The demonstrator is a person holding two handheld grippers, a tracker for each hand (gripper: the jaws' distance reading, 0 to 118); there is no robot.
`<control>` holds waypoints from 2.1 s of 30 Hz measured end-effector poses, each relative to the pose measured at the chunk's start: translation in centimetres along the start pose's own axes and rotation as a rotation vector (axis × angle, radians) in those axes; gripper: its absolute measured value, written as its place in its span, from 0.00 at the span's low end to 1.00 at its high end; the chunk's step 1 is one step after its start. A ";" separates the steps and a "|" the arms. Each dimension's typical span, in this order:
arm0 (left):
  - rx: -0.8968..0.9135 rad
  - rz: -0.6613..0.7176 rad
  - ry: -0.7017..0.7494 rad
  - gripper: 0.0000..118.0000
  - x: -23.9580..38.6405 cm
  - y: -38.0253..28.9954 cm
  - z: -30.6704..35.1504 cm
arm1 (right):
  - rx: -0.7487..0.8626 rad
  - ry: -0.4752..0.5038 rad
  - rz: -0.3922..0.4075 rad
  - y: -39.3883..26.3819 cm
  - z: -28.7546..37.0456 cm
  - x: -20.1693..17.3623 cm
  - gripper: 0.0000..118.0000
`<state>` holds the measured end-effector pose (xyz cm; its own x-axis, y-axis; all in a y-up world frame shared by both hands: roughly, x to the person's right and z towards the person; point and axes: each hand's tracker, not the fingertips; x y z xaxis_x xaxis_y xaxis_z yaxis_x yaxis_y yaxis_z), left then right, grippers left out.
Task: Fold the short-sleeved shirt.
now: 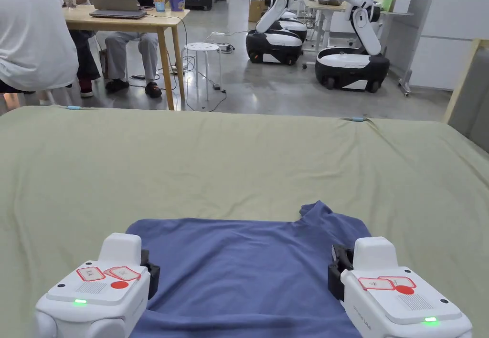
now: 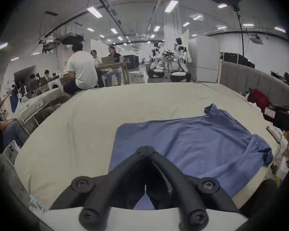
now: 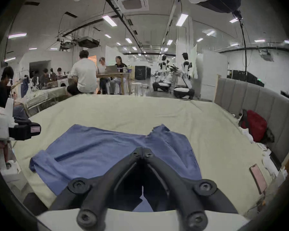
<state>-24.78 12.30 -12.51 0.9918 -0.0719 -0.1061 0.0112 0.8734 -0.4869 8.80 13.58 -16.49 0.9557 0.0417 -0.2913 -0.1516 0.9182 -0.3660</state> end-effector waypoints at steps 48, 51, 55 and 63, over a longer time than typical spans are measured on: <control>-0.246 -0.037 0.016 0.03 -2.4 6.3 -19.8 | -0.471 -0.015 0.100 -0.7 -23.9 14.7 0.02; -0.204 0.003 0.012 0.03 -3.6 6.8 -16.1 | -0.341 -0.072 0.071 0.8 -19.3 14.9 0.02; -0.070 0.045 -0.013 0.03 -5.1 7.5 -8.8 | -0.190 -0.088 0.001 2.6 -10.1 14.6 0.02; -0.040 0.063 -0.011 0.03 -6.3 1.1 4.3 | -0.127 -0.080 -0.029 -2.1 3.3 13.7 0.02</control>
<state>-30.43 15.77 -8.67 0.9917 -0.0118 -0.1282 -0.0562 0.8562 -0.5135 23.04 13.51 -16.76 0.9764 0.0517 -0.2095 -0.1494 0.8623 -0.4838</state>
